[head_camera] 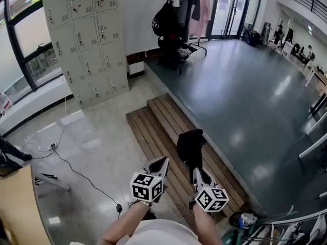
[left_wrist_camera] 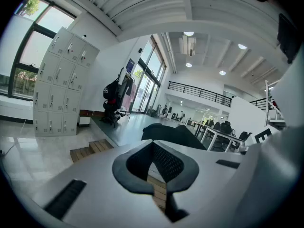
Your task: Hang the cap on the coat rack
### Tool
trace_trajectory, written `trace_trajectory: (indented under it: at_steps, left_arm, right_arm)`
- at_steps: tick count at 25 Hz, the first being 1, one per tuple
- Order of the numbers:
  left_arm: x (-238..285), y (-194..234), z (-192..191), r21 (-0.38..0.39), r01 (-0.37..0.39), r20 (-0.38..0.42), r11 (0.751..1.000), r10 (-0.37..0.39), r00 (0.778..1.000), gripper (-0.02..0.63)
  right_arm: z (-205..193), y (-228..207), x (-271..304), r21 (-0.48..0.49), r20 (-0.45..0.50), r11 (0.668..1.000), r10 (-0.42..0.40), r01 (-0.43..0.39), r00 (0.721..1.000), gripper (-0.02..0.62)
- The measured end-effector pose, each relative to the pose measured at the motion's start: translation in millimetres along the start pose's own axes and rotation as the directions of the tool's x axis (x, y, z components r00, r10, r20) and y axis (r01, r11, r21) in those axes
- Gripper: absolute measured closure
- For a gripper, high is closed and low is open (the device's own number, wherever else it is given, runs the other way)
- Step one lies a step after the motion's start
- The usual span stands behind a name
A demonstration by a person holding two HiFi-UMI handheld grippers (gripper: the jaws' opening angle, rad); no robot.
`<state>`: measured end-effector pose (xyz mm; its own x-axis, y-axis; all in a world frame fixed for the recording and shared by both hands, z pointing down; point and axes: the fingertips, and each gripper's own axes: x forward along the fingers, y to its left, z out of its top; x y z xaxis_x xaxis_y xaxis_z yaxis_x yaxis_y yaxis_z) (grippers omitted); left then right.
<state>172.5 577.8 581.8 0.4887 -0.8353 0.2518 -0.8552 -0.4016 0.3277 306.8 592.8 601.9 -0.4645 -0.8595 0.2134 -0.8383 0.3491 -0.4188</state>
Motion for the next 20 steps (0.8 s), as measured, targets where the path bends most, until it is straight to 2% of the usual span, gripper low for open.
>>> trace_trajectory:
  at_steps: [16,20]
  left_arm:
    - [-1.2,6.9,-7.7,-0.020,0.007,-0.006,1.000,-0.007,1.000,0.603]
    - [-6.5,18.2,-7.0,-0.027,0.003,-0.002,1.000,-0.003,1.000,0.603]
  right_arm:
    - [-5.1,9.2,7.1,-0.012,0.001,1.000,0.018,-0.018,1.000,0.578]
    - [-8.2,17.7,15.4,0.014,0.011,0.999,0.034,-0.035,0.999,0.578]
